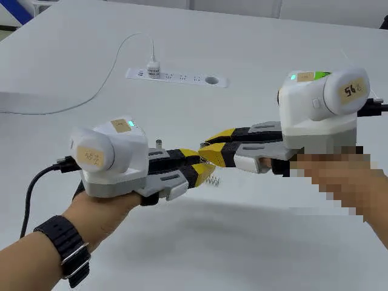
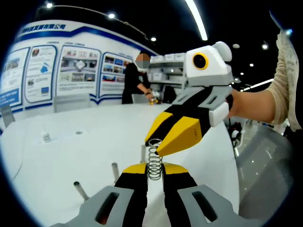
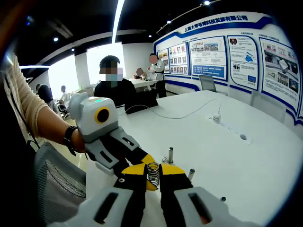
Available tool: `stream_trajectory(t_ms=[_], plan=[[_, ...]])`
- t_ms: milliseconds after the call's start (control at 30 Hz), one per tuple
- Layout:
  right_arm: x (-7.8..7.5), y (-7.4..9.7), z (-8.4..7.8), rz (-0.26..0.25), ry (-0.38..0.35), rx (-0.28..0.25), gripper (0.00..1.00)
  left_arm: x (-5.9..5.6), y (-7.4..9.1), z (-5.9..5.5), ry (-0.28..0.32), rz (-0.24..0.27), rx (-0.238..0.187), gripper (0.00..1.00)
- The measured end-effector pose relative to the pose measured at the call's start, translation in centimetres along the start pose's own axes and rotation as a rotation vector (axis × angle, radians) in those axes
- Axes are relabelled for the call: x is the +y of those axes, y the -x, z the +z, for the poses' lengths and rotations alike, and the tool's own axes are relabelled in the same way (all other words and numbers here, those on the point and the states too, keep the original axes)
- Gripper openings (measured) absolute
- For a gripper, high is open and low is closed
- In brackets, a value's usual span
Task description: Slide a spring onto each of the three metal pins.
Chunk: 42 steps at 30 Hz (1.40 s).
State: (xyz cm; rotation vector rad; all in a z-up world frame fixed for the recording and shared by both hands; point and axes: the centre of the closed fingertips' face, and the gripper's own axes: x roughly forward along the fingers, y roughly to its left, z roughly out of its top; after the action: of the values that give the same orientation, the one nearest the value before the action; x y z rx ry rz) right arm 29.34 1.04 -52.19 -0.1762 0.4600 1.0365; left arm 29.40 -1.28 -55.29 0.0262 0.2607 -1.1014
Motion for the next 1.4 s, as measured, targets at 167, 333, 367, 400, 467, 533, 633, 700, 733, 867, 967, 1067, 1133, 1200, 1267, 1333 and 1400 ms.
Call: stream_trajectory(t_ms=[167,333,367,400,467,533,633,700,733,867,967,1067,1133,1200,1267,1333,1400], plan=[[0.0,0.1,0.0,-0.004,0.015,0.002,0.11,0.1,0.2,0.1,-0.004,0.004,0.001,0.12],[0.0,0.0,-0.1,0.0,0.012,0.006,0.11,0.2,0.2,0.0,-0.004,0.005,0.004,0.12],[0.1,0.0,-0.1,0.0,0.015,0.007,0.11,0.2,0.2,-0.1,-0.007,0.005,0.004,0.12],[0.1,-0.1,-0.1,0.001,0.016,0.008,0.11,0.2,0.2,-0.1,-0.014,0.006,0.003,0.12],[0.1,-0.1,-0.1,0.0,0.02,0.008,0.11,0.1,0.1,-0.1,-0.017,0.004,0.002,0.13],[0.0,-0.1,0.0,-0.001,0.02,0.007,0.11,0.1,0.1,-0.1,-0.016,0.002,0.004,0.15],[-0.1,0.0,0.0,-0.004,0.02,0.006,0.11,0.0,0.1,-0.1,-0.01,-0.001,0.0,0.19],[-0.3,0.2,0.0,-0.008,0.019,0.008,0.11,0.1,0.2,-0.1,-0.011,0.003,-0.002,0.21],[-0.4,0.2,0.0,-0.011,0.019,0.009,0.11,0.2,0.2,-0.1,-0.012,0.006,-0.002,0.22],[-0.8,0.6,-0.1,-0.022,0.019,0.012,0.11,0.5,0.8,-0.2,0.0,0.01,-0.009,0.27],[-1.1,0.8,-0.1,-0.03,0.017,0.013,0.11,0.6,1.2,-0.1,0.006,0.011,-0.015,0.31],[-1.4,1.0,-0.1,-0.037,0.014,0.013,0.11,0.6,1.7,-0.2,0.008,0.012,-0.02,0.36],[-1.7,1.2,-0.2,-0.045,0.014,0.014,0.11,0.7,2.1,-0.3,0.012,0.013,-0.021,0.37],[-2.0,1.5,-0.2,-0.053,0.01,0.013,0.11,0.8,2.5,-0.4,0.015,0.017,-0.025,0.39],[-2.3,1.7,-0.2,-0.061,0.009,0.012,0.11,0.9,2.8,-0.4,0.024,0.022,-0.032,0.43],[-2.5,1.9,-0.1,-0.067,0.007,0.01,0.11,1.0,3.0,-0.4,0.024,0.028,-0.034,0.45],[-2.8,2.1,-0.1,-0.076,0.005,0.009,0.11,1.2,3.3,-0.4,0.022,0.036,-0.035,0.47]])
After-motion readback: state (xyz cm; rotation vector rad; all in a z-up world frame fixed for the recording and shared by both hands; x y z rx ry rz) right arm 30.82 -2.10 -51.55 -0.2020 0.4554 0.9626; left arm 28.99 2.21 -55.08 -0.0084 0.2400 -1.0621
